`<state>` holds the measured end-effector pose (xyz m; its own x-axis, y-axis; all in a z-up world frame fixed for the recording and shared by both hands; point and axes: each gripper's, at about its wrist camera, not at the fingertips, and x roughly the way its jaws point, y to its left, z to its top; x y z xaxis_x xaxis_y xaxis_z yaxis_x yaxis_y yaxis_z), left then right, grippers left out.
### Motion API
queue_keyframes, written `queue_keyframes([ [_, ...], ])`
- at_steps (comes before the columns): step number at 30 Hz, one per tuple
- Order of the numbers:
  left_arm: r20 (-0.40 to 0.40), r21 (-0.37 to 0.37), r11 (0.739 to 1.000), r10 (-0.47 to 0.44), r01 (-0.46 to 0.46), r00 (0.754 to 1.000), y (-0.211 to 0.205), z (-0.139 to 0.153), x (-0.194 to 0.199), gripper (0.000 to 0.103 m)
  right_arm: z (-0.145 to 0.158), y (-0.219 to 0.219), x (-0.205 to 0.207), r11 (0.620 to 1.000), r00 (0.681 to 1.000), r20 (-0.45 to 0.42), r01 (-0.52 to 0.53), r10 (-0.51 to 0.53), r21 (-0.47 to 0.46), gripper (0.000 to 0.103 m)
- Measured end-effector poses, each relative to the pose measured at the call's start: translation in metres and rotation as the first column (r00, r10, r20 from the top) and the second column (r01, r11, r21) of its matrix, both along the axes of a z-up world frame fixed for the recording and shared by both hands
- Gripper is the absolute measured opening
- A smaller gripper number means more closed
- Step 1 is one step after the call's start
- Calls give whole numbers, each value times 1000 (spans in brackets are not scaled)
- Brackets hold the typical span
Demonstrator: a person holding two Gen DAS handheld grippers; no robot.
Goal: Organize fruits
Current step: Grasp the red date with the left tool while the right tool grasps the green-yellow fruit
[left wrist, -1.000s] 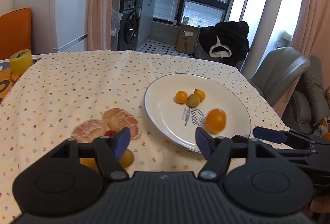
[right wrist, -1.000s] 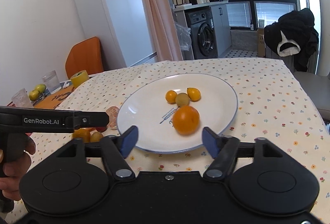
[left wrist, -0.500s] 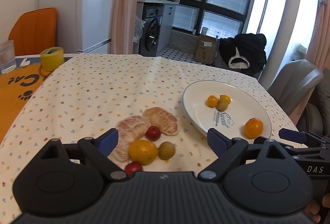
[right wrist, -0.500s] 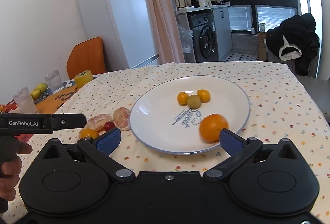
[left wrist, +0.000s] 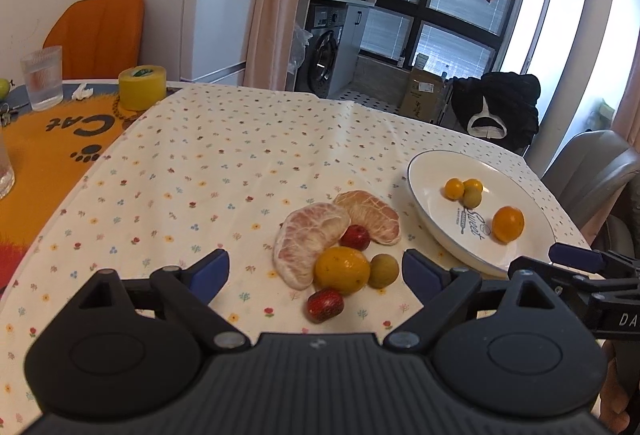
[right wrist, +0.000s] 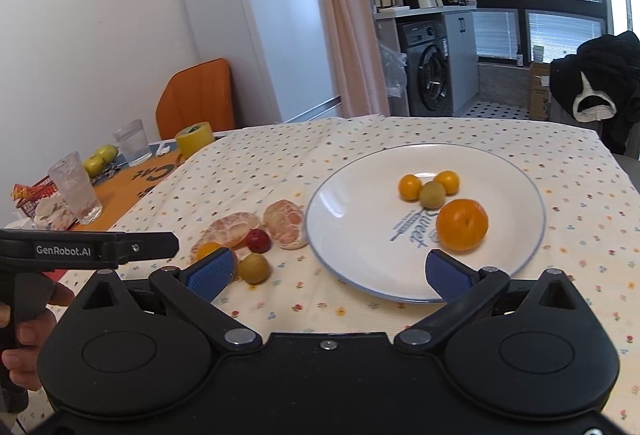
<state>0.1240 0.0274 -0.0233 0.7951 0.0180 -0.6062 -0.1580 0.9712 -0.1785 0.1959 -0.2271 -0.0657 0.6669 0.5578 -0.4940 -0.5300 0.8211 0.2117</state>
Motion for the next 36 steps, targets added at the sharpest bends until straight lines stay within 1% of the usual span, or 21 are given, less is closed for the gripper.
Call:
queue_keyframes([
  [3, 0, 3, 1000, 3, -3, 1000, 1, -4, -2, 92, 0, 5, 0, 1000, 1000, -4, -16, 16, 0, 103],
  [8, -8, -2, 1000, -2, 2, 1000, 3, -12, -2, 87, -2, 13, -2, 999, 999, -7, -44, 44, -5, 103],
  [10, -18, -4, 1000, -5, 5, 1000, 3, -15, -1, 78, -2, 16, -2, 998, 999, -4, -55, 55, -5, 103],
  [14, -32, -19, 1000, -17, 16, 999, 2, -20, 1, 65, -3, 21, -2, 997, 997, -3, -73, 73, -6, 103],
  [19, -51, -33, 999, -39, 38, 998, -1, -28, 5, 46, -5, 27, -3, 995, 995, -1, -98, 98, -12, 102],
  [23, -64, -47, 998, -53, 50, 997, -2, -34, 9, 38, -8, 33, -2, 993, 993, -13, -120, 120, -20, 96],
  [24, -69, -51, 997, -56, 52, 996, -2, -35, 10, 33, -9, 35, -2, 992, 992, -15, -125, 125, -21, 95],
  [25, -75, -55, 997, -59, 55, 995, -2, -38, 11, 27, -10, 36, -1, 991, 991, -18, -131, 130, -23, 93],
  [26, -80, -61, 997, -62, 57, 995, -2, -40, 11, 24, -11, 38, -1, 990, 991, -21, -136, 135, -24, 91],
  [27, -80, -66, 996, -64, 59, 995, -1, -41, 11, 23, -12, 39, -1, 989, 989, -24, -143, 143, -24, 90],
  [32, -63, -69, 997, -47, 42, 997, 5, -38, 7, 23, -14, 50, 0, 982, 982, -37, -187, 186, -30, 74],
  [36, -54, -66, 998, -24, 20, 998, 12, -34, 4, 23, -17, 60, 2, 977, 977, -46, -212, 210, -39, 68],
])
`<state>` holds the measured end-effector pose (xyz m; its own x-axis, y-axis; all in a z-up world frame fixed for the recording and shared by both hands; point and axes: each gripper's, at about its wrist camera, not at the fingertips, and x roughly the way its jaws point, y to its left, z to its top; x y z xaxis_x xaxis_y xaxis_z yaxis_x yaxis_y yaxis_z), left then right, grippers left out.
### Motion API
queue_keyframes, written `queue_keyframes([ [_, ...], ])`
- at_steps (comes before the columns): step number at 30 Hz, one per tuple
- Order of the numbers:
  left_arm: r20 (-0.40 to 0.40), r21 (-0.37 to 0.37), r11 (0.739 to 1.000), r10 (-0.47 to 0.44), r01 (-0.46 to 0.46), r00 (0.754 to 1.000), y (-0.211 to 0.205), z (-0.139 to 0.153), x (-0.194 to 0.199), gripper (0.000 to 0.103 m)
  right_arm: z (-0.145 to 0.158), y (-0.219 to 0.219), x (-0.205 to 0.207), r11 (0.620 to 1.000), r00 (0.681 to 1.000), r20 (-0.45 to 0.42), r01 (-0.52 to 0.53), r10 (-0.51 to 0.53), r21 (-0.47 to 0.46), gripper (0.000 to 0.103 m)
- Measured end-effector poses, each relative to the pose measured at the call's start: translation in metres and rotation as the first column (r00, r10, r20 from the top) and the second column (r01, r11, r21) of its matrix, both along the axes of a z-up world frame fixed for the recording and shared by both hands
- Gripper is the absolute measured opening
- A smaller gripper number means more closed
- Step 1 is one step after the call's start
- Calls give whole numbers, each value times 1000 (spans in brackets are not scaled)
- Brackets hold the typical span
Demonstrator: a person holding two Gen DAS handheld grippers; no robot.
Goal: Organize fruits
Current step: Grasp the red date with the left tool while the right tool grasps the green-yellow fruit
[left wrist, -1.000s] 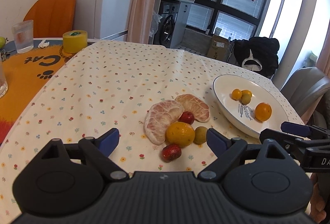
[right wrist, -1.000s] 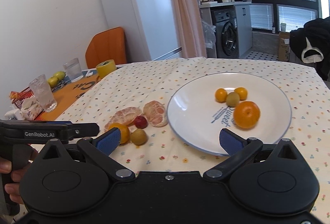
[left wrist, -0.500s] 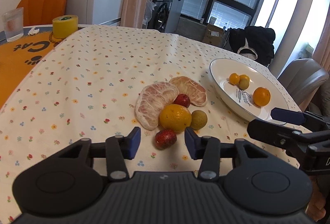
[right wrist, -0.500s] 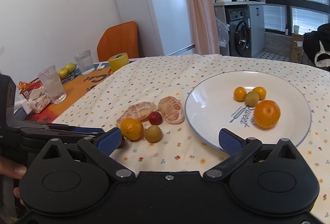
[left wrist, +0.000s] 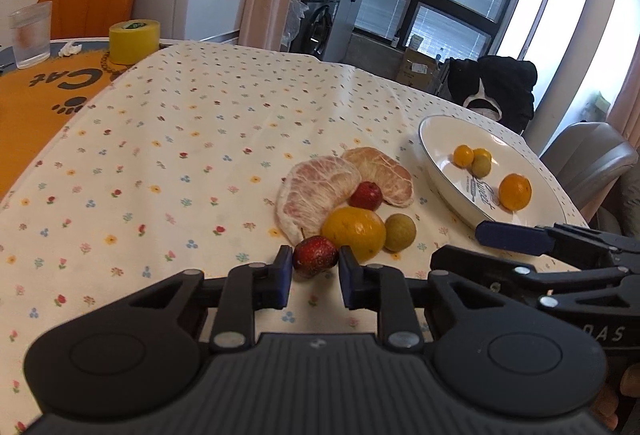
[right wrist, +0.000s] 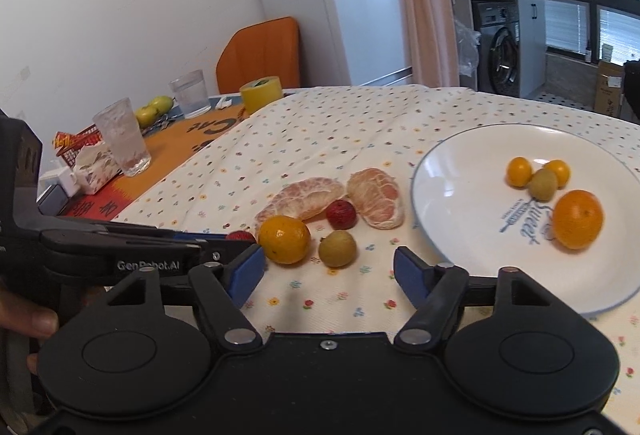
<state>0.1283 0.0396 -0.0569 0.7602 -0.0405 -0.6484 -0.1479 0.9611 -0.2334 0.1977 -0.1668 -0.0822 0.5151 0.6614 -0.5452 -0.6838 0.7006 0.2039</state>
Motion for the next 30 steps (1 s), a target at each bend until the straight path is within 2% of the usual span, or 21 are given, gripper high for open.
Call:
queue_keyframes([
  [9, 5, -4, 999, 42, -42, 999, 12, 4, -6, 23, -5, 13, 10, 1000, 1000, -21, -3, 3, -26, 49],
  [21, 21, -8, 997, 74, -74, 997, 20, 8, -16, 23, -13, 29, 24, 998, 1000, -29, 1, -2, -61, 44],
  [24, 25, -9, 997, 80, -80, 996, 20, 10, -17, 23, -18, 32, 27, 997, 999, -47, 5, -8, -75, 26],
  [25, 26, -8, 997, 80, -80, 996, 20, 10, -17, 23, -18, 31, 27, 997, 999, -46, 6, -10, -77, 24],
  [30, 36, 3, 997, 78, -78, 996, 17, 16, -17, 23, -10, 22, 20, 998, 999, -26, 22, -23, -57, 24],
])
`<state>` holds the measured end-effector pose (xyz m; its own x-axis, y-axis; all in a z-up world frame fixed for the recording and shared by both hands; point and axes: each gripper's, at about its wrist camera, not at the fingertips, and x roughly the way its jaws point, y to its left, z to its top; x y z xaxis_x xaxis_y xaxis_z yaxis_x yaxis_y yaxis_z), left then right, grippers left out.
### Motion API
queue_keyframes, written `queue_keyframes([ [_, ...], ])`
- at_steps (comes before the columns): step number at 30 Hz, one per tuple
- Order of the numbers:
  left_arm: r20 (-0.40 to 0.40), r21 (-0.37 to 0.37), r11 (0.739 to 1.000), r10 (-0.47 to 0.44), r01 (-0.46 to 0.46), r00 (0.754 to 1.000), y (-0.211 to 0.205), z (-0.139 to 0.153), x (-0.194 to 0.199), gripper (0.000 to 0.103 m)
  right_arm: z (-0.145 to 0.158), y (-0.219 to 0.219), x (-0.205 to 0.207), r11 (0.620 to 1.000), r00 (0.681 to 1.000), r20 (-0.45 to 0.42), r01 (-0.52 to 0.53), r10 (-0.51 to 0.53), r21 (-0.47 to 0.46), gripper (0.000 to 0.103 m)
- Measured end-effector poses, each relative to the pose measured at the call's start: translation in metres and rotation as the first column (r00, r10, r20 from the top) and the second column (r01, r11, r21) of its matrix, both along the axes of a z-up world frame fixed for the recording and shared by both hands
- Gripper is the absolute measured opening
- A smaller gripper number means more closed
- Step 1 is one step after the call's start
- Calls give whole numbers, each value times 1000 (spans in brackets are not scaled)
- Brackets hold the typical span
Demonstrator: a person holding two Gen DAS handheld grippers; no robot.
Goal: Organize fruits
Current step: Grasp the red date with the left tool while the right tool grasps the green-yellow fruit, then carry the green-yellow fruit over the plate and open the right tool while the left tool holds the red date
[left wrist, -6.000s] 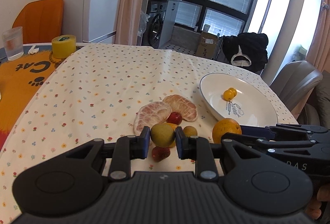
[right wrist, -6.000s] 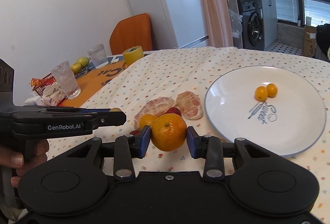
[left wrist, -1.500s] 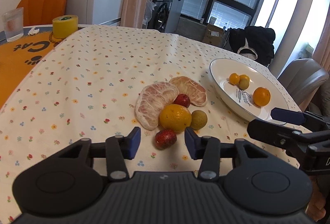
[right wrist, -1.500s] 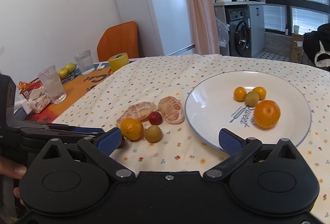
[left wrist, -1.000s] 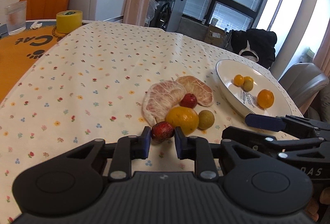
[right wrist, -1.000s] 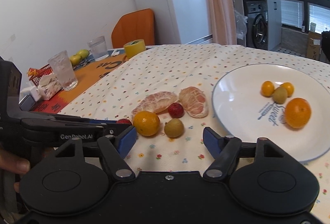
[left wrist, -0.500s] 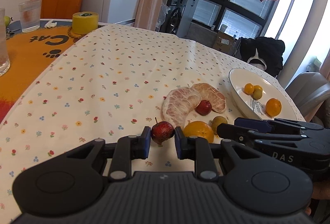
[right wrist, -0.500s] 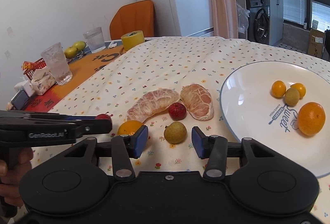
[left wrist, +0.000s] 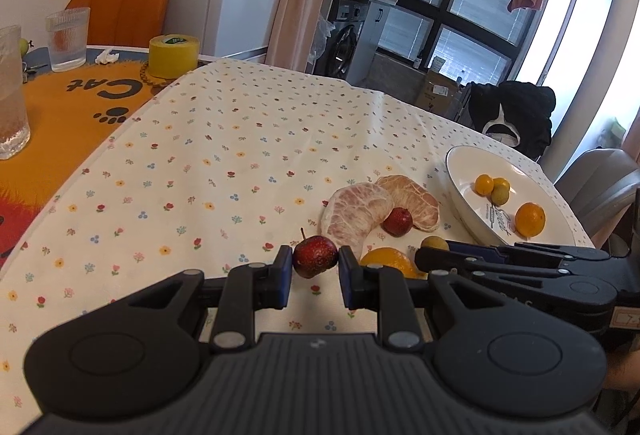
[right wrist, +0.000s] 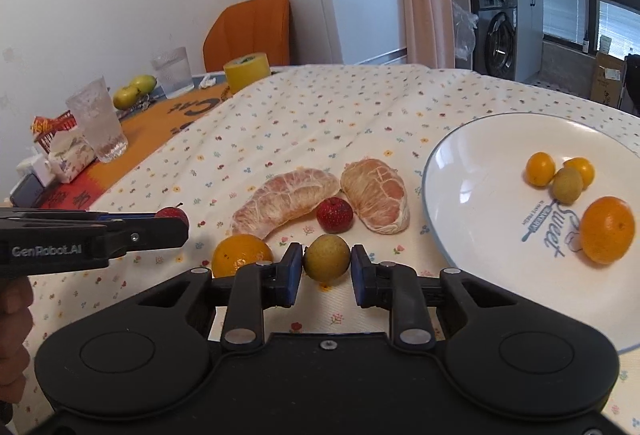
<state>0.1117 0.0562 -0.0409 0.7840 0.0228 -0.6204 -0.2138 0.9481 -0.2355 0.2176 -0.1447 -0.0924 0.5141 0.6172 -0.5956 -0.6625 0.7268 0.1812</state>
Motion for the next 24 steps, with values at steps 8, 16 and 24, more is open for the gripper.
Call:
queue_keyframes([
  [8, 29, 20, 1000, -12, 12, 999, -13, 12, 3, 23, 13, -21, -9, 999, 999, 26, 21, -22, 32, 24],
  [16, 48, 35, 999, -31, 29, 998, -24, 20, 4, 23, 19, -39, -12, 998, 998, 38, 46, -48, 52, 24],
  [24, 62, 53, 998, -42, 39, 997, -33, 28, 4, 23, 22, -51, -15, 996, 997, 45, 58, -62, 73, 24],
])
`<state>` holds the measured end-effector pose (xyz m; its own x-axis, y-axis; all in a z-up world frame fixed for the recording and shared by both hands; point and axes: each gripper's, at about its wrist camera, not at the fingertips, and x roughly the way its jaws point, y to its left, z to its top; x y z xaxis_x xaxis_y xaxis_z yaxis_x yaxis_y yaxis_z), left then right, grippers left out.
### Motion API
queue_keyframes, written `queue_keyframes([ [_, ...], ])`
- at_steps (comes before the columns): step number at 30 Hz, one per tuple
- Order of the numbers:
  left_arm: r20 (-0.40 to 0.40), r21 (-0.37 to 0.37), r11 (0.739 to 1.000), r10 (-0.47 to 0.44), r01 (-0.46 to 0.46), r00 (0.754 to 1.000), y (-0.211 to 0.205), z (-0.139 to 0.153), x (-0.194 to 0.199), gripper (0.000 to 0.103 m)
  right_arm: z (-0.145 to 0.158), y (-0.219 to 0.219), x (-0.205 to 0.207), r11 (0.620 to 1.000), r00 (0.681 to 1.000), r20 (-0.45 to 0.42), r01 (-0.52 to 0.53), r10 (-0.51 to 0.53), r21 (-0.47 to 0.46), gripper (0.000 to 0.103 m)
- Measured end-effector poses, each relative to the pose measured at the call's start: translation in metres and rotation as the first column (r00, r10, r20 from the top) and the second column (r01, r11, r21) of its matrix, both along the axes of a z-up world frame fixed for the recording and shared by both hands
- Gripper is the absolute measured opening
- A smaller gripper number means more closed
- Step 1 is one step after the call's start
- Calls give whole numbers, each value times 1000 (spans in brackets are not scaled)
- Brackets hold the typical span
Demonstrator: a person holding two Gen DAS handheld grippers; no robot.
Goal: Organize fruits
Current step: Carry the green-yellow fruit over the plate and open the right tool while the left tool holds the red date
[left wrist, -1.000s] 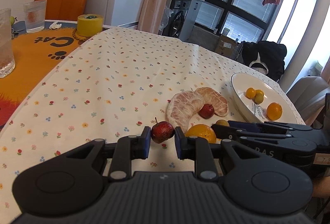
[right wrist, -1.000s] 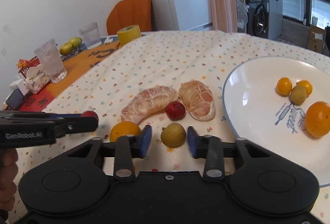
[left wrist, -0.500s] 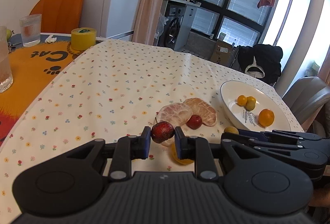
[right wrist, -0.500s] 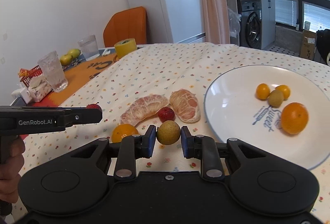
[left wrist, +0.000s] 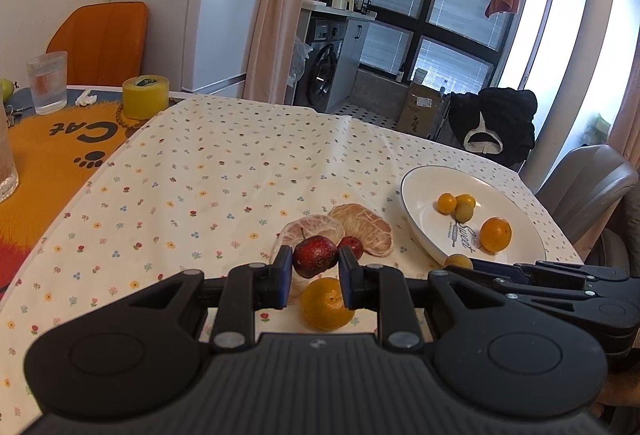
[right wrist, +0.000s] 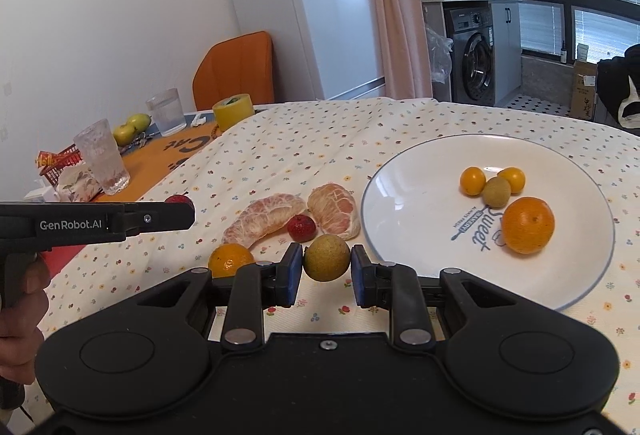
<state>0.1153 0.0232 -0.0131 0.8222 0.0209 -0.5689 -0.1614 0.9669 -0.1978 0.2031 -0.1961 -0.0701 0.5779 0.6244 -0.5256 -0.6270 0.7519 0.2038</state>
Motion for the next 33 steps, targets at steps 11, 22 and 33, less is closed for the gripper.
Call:
queue_keyframes([
  [11, 15, 18, 999, -36, 36, 999, -17, 8, 6, 23, 7, -21, 0, 999, 999, 17, 40, -40, 24, 24],
  [22, 16, 22, 996, -85, 84, 996, -38, 11, 21, 23, 5, -49, 10, 992, 993, 9, 121, -121, 22, 24],
  [33, 3, 30, 992, -127, 126, 992, -54, 8, 34, 23, -2, -70, 20, 983, 984, -2, 181, -181, 20, 25],
])
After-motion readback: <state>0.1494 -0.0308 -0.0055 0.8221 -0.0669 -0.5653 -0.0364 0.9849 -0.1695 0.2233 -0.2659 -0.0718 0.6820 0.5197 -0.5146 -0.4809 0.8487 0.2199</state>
